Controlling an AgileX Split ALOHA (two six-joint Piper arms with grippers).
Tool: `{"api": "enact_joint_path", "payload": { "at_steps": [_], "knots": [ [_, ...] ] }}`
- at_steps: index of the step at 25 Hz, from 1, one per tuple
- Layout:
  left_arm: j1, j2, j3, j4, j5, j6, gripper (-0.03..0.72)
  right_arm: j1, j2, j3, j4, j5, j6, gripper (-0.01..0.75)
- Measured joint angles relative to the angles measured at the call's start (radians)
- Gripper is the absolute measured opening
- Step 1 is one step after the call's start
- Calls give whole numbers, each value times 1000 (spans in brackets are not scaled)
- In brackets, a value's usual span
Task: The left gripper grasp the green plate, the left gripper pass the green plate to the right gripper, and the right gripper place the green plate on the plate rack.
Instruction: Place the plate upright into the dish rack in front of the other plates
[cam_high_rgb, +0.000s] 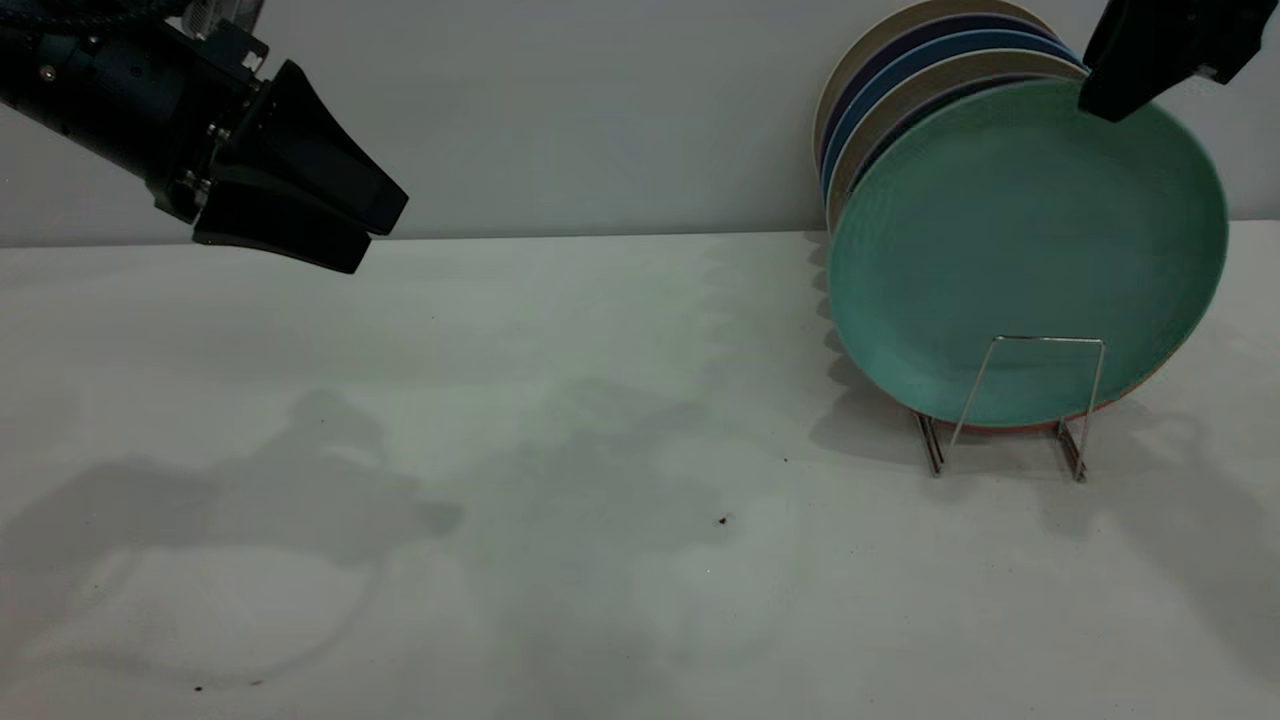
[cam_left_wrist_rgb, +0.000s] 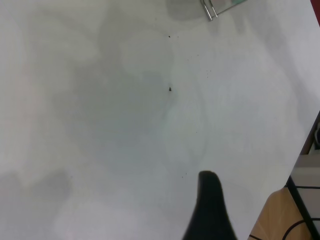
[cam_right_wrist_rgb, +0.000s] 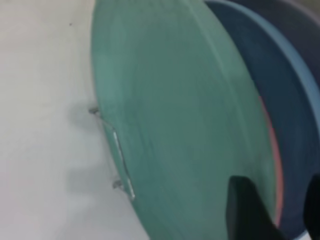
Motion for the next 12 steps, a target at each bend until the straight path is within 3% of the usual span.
{"api": "enact_joint_path", "payload": {
  "at_steps": [8,12],
  "knots": [
    [0,-2,0,0,23,-13,590,0,-21,0,29,72,24,340],
    [8,-58,0,4,90,-66,590,0,-132,0,77,205,120,343]
  ]
}}
